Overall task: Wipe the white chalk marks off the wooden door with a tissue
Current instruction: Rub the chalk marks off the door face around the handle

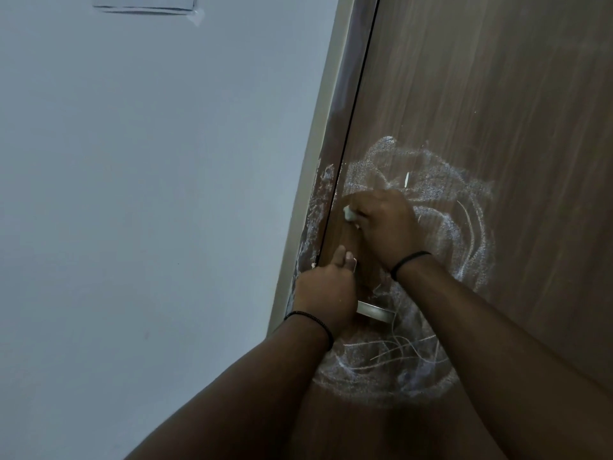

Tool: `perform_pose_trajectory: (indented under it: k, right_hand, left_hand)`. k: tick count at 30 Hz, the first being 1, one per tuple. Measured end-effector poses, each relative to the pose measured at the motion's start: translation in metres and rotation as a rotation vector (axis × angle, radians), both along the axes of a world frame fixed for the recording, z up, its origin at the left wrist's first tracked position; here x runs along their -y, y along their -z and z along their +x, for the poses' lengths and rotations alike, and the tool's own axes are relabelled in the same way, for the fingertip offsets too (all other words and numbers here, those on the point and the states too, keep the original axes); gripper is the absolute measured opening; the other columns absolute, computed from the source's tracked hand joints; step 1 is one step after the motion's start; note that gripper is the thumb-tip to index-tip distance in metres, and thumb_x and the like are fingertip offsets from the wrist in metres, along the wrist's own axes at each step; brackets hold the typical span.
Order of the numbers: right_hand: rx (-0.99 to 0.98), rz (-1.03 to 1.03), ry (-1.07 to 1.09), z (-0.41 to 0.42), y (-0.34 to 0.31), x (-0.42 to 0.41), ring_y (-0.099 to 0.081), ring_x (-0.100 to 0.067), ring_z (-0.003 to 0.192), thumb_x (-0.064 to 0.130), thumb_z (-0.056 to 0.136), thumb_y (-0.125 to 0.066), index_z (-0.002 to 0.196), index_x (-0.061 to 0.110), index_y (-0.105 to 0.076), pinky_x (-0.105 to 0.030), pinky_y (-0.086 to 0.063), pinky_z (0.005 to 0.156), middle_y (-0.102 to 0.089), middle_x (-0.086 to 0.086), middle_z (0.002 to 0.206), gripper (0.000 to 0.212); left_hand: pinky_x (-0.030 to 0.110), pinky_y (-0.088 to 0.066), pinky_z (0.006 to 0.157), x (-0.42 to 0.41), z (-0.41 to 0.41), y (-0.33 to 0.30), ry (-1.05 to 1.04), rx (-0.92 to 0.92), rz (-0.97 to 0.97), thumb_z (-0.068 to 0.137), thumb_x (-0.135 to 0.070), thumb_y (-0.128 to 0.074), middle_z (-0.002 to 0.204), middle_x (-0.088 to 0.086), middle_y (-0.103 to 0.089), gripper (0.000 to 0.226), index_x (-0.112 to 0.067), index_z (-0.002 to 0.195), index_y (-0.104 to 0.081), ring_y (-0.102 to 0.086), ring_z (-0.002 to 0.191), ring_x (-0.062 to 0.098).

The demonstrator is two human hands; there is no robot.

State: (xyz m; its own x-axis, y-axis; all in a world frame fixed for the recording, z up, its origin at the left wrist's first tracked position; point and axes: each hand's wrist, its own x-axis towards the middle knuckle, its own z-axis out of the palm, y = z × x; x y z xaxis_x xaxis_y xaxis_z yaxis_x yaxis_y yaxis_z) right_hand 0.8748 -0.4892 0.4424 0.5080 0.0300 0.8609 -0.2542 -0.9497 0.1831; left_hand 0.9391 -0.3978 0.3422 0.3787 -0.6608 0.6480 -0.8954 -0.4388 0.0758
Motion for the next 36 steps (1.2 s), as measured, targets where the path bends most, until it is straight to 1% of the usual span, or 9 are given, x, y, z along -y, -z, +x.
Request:
perform_pose_trajectory:
  k: [3, 8, 11, 14, 17, 22, 29, 32, 36]
  right_hand:
    - [0.12, 0.068, 0.032, 0.011, -0.015, 0.0, -0.053, -0.024, 0.081, 0.01, 0.085, -0.068, 0.077, 0.008, -0.069, -0.034, -0.042, 0.07, -0.063, -0.006, 0.081, 0.008]
    - [-0.101, -0.035, 0.082, 0.027, -0.008, -0.012, -0.055, -0.022, 0.084, 0.023, 0.092, -0.064, 0.075, 0.014, -0.071, -0.035, -0.048, 0.065, -0.059, -0.002, 0.084, 0.02]
    - [-0.127, -0.065, 0.039, 0.011, -0.004, -0.003, -0.055, -0.024, 0.087, 0.021, 0.09, -0.065, 0.08, 0.013, -0.075, -0.039, -0.048, 0.073, -0.064, -0.005, 0.087, 0.016]
    - [0.036, -0.037, 0.065, 0.008, -0.021, 0.002, -0.054, -0.024, 0.083, 0.013, 0.089, -0.065, 0.076, 0.01, -0.073, -0.03, -0.039, 0.073, -0.063, -0.006, 0.08, 0.015]
    - [0.129, -0.015, 0.049, 0.021, -0.028, -0.008, -0.051, -0.024, 0.077, 0.009, 0.087, -0.066, 0.069, 0.007, -0.068, -0.032, -0.035, 0.071, -0.061, -0.009, 0.075, 0.019]
    - [-0.078, -0.071, 0.048, 0.026, -0.01, -0.013, -0.053, -0.024, 0.089, 0.019, 0.09, -0.065, 0.074, 0.011, -0.07, -0.038, -0.047, 0.069, -0.06, -0.004, 0.083, 0.019]
    - [0.19, -0.074, 0.078, 0.022, -0.033, -0.002, -0.052, -0.026, 0.089, 0.018, 0.089, -0.065, 0.08, 0.011, -0.074, -0.034, -0.041, 0.074, -0.068, -0.005, 0.083, 0.015]
    - [0.137, -0.083, 0.067, 0.036, -0.032, -0.01, -0.052, -0.027, 0.087, 0.018, 0.09, -0.064, 0.084, 0.012, -0.075, -0.038, -0.043, 0.075, -0.069, -0.005, 0.086, 0.014]
    - [0.084, -0.167, 0.056, 0.025, -0.018, -0.006, -0.053, -0.026, 0.081, 0.02, 0.089, -0.067, 0.078, 0.014, -0.074, -0.036, -0.042, 0.069, -0.069, -0.003, 0.084, 0.014]
  left_hand:
    - [0.039, -0.049, 0.077, 0.002, 0.002, 0.002, 0.004, -0.007, -0.003, 0.094, -0.01, -0.039, 0.164, 0.002, -0.01, 0.063, -0.016, 0.154, -0.018, -0.065, 0.1, 0.029]
    - [0.037, -0.04, 0.06, 0.002, 0.002, -0.001, -0.024, 0.026, -0.023, 0.099, -0.016, -0.036, 0.161, 0.004, -0.019, 0.057, -0.017, 0.154, -0.022, -0.064, 0.086, 0.032]
    - [0.039, -0.048, 0.07, 0.002, 0.001, -0.001, -0.012, 0.015, 0.005, 0.097, -0.013, -0.036, 0.163, 0.003, -0.013, 0.06, -0.016, 0.154, -0.019, -0.064, 0.095, 0.031]
    - [0.044, -0.054, 0.084, 0.004, -0.002, 0.0, -0.022, -0.022, 0.018, 0.094, -0.009, -0.04, 0.164, 0.004, -0.008, 0.065, -0.013, 0.155, -0.016, -0.064, 0.101, 0.03]
    - [0.041, -0.052, 0.078, 0.002, -0.005, -0.004, -0.032, -0.036, 0.007, 0.094, -0.011, -0.042, 0.164, 0.003, -0.011, 0.065, -0.014, 0.154, -0.019, -0.064, 0.1, 0.031]
    - [0.038, -0.045, 0.065, -0.002, -0.004, -0.01, -0.035, -0.01, 0.014, 0.097, -0.015, -0.04, 0.16, 0.005, -0.024, 0.057, -0.015, 0.152, -0.028, -0.063, 0.095, 0.033]
    - [0.035, -0.042, 0.062, 0.0, -0.007, -0.01, -0.059, -0.005, 0.013, 0.095, -0.014, -0.042, 0.159, 0.007, -0.026, 0.058, -0.011, 0.151, -0.028, -0.065, 0.093, 0.031]
    - [0.034, -0.041, 0.061, -0.003, -0.007, -0.015, -0.06, 0.018, 0.003, 0.098, -0.018, -0.039, 0.148, 0.008, -0.043, 0.05, -0.011, 0.147, -0.036, -0.065, 0.09, 0.03]
    - [0.038, -0.049, 0.073, -0.002, -0.005, -0.015, -0.033, 0.007, 0.022, 0.094, -0.017, -0.044, 0.158, 0.006, -0.029, 0.058, -0.012, 0.15, -0.031, -0.063, 0.102, 0.031]
